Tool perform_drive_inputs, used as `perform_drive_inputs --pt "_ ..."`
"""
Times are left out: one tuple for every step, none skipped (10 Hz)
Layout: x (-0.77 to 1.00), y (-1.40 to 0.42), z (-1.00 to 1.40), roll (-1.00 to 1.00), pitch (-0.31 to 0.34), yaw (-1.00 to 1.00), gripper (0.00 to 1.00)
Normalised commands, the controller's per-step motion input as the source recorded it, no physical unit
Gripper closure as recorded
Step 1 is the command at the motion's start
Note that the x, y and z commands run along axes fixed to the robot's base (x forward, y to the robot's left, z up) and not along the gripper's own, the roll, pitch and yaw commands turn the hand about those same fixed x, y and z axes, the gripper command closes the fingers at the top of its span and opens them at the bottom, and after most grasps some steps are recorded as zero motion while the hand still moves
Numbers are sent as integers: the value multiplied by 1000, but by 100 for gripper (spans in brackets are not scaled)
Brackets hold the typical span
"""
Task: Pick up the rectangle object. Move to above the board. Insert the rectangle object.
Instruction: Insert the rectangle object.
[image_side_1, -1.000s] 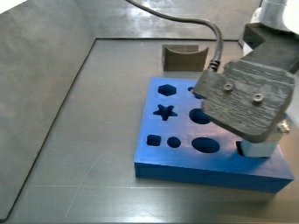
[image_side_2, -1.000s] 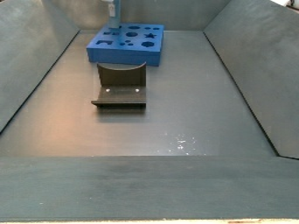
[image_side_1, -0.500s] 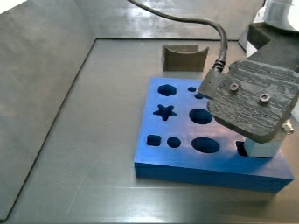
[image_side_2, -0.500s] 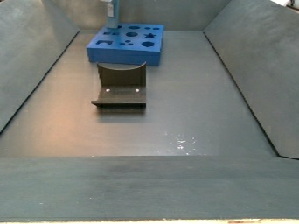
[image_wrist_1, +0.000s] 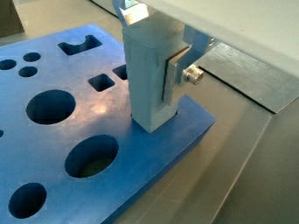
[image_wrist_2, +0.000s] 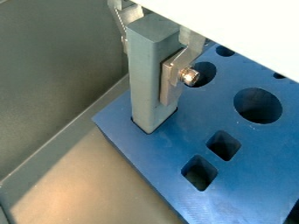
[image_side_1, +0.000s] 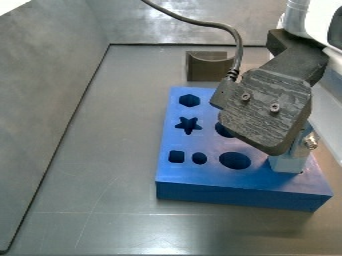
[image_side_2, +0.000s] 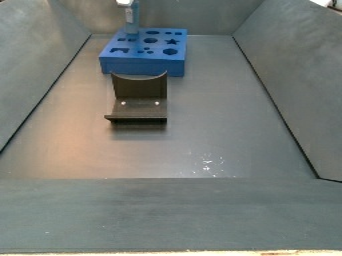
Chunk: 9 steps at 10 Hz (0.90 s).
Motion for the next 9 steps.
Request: perform_drive_inputs --pt "380 -486 -886 431 0 0 100" --pt "357 -589 -1000 289 -46 0 100" --pt "277 -486 -1000 269 -34 0 100" --pt "326 -463 -989 346 0 0 100" --pt "203 -334 -80 994 526 -123 100" --pt "0 -114 166 974 800 -197 100" --pt "-46 -171 163 831 923 -223 100" --pt "-43 -186 154 803 920 -223 100" --pt "0 -94 0 371 466 -103 100"
